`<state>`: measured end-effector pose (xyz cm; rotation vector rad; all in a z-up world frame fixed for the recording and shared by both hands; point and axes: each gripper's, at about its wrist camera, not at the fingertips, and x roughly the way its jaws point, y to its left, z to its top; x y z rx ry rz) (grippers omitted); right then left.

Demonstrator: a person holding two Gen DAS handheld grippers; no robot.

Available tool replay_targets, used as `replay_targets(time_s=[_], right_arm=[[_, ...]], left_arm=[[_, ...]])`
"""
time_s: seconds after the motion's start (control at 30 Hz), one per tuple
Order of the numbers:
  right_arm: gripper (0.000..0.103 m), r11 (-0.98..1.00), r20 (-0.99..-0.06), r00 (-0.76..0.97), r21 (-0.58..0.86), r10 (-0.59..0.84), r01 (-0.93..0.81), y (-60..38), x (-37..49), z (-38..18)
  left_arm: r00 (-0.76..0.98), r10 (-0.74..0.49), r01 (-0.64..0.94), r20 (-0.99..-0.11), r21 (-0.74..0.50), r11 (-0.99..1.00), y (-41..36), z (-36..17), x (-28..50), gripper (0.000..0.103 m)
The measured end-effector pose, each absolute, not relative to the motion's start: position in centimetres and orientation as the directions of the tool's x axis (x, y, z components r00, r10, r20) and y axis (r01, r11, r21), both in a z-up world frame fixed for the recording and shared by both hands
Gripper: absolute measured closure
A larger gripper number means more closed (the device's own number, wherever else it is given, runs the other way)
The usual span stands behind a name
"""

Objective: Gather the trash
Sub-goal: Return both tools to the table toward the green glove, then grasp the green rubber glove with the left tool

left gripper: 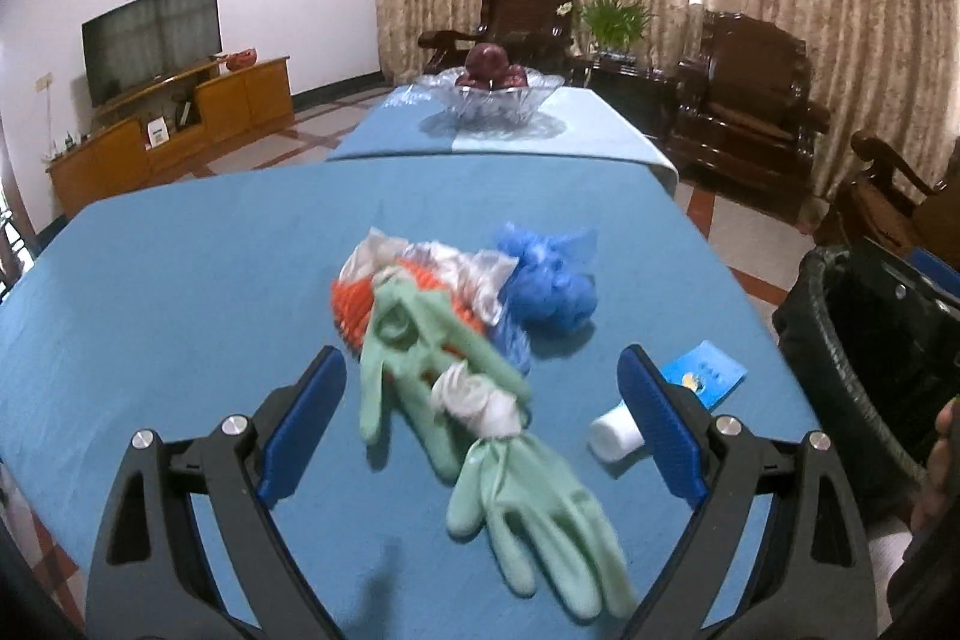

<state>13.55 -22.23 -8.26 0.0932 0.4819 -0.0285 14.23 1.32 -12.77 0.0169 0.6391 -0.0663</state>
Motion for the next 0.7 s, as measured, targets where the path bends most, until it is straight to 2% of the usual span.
replay_targets(time_s=[0.1, 0.47, 0.57, 0.7], right_arm=[[0.008, 0.996, -0.465, 0.885, 0.087, 0.016, 0.028, -21.4, 13.8, -8.7], [0.02, 0.996, -0.495, 0.868, 0.087, 0.045, -0.002, -20.6, 14.6, -10.5], [0.021, 0.996, -0.504, 0.862, 0.084, 0.052, -0.011, -20.3, 14.6, -10.9], [0.022, 0.996, -0.52, 0.852, 0.078, 0.068, -0.032, -19.9, 14.7, -11.4]], left_arm=[[0.789, -0.059, 0.062, -0.611, -0.016, 0.998, 1.4, -13.7, 14.2, 0.015], [0.729, -0.074, 0.059, -0.68, -0.045, 0.997, 0.6, -17.4, 15.5, 0.035], [0.71, -0.089, 0.072, -0.698, -0.054, 0.996, 0.2, -18.2, 15.6, 0.041], [0.686, -0.111, 0.088, -0.719, -0.069, 0.994, -0.2, -19.1, 15.7, 0.056]])
